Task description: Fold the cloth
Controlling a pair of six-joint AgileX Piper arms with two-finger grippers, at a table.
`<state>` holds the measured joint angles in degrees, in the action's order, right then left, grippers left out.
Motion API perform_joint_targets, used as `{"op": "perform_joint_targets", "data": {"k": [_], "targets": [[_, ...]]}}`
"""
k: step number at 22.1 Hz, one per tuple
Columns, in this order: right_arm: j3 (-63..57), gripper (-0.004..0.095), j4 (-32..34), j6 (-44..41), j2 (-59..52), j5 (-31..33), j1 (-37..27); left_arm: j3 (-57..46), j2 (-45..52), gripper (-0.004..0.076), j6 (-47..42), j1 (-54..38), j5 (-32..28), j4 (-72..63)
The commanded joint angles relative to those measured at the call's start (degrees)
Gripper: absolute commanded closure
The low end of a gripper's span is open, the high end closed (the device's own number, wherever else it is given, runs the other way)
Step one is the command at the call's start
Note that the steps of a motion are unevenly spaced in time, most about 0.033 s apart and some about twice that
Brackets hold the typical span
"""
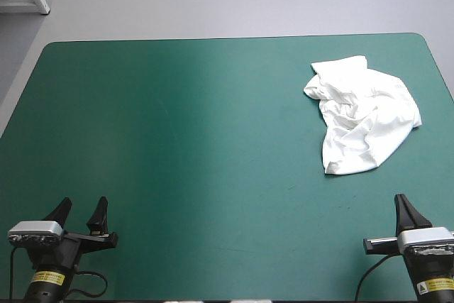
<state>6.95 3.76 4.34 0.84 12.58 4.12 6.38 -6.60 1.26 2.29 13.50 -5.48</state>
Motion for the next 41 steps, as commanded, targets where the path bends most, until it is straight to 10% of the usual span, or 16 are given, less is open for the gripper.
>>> {"op": "perform_joint_targets", "data": {"k": [1,15,22,26,32,37,41], "targets": [[2.07,0.0925,0.32,0.31,1.1,-4.64,-0.29,1.68,-0.56,0.0201,0.01,-0.04,-4.52,-0.42],[2.07,0.0924,0.32,0.31,1.1,-4.91,-0.29,1.68,-0.56,0.0202,0.01,-0.04,-4.52,-0.35],[2.98,0.0587,0.83,0.31,1.1,-5.26,-0.29,8.52,-4.25,0.0202,0.12,-0.04,-0.17,0.5],[9.39,0.0575,2.63,-0.01,4.6,-1.74,-0.29,17.8,-16.43,0.0202,2.98,-0.04,1.01,0.17],[31.76,0.0542,2.91,-4.34,28.94,7.75,-0.29,34.67,-35.1,0.0202,5.75,-0.04,3.87,-0.14],[58.25,0.0173,3.93,-6.86,56.77,25.85,-0.29,44.73,-43.16,0.0202,7.47,-0.04,11.89,-0.38],[72.18,0.0146,4.47,-5.11,71.87,32.53,-0.29,45.0,-43.28,0.0202,7.35,0.07,11.76,-0.95]]}}
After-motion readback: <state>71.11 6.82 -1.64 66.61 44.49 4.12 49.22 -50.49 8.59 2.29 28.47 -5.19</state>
